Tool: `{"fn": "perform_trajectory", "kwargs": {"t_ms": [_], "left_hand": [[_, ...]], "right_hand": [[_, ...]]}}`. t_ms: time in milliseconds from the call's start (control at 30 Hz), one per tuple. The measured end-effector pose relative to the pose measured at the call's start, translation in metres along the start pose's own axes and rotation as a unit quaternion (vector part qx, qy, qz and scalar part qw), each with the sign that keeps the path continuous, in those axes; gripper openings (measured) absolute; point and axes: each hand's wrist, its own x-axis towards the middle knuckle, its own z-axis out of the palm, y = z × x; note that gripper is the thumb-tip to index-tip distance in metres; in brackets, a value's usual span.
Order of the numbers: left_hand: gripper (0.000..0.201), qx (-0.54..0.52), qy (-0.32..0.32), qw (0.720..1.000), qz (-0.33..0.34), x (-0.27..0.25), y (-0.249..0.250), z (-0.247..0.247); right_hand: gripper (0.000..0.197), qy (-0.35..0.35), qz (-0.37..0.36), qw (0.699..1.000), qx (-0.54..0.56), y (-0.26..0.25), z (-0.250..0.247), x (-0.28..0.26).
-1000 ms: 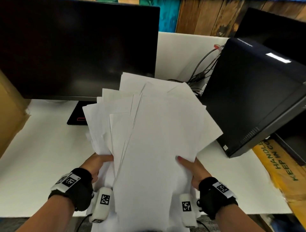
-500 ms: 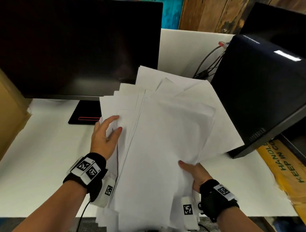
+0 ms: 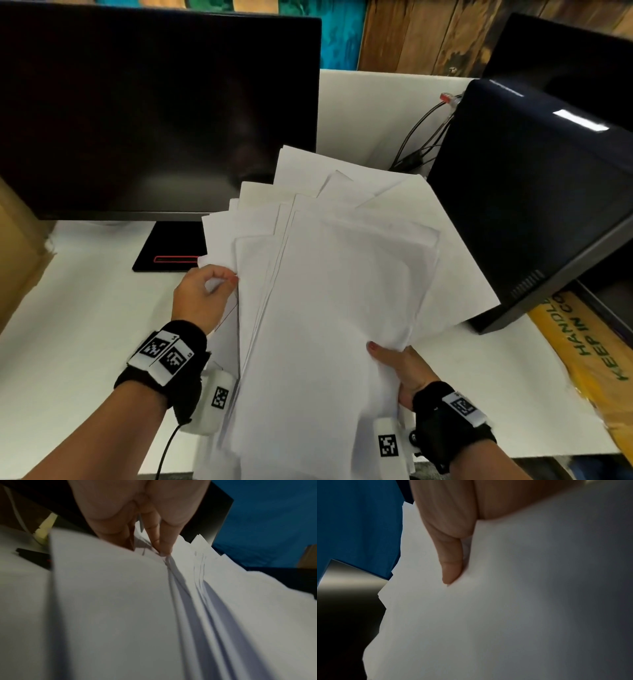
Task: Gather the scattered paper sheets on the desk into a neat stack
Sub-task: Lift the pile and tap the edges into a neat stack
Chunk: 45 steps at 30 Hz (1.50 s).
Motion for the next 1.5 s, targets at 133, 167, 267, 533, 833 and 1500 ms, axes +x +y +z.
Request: {"fn": "perform_trajectory", "kwargs": {"t_ms": [133,167,267,533,833,1500], "left_hand": [[0.022,-0.136,-0.025,0.986,-0.092,-0.003,-0.009,-0.008],[0.027,-0.15,-0.033,0.982,-0.109,-0.005,-0.011,-0.009],[0.025,-0.132,-0.068,0.98,-0.129,-0.016,-0.025,-0.014],[0.046,-0.209,-0.176,0.947,-0.167,-0.026,-0.019,-0.026],[0.048,-0.195,-0.19,0.957,-0.097,0.001,0.034,-0.007],[0.034,-0.24,-0.085,0.964,0.071,-0.002,0.062,-0.01]], "right_hand": [[0.092,-0.003,-0.008,1.0,0.025,0.002,-0.002,0.0],[0.091,-0.001,-0.009,0.999,0.031,0.002,-0.002,0.001],[0.059,0.018,-0.013,0.999,0.044,0.0,-0.006,0.0],[0.031,0.043,-0.016,0.998,0.033,-0.014,0.0,-0.005],[0.08,0.009,-0.159,0.987,-0.008,-0.069,0.032,-0.008],[0.057,0.005,-0.302,0.952,-0.057,-0.116,0.067,-0.019]]}}
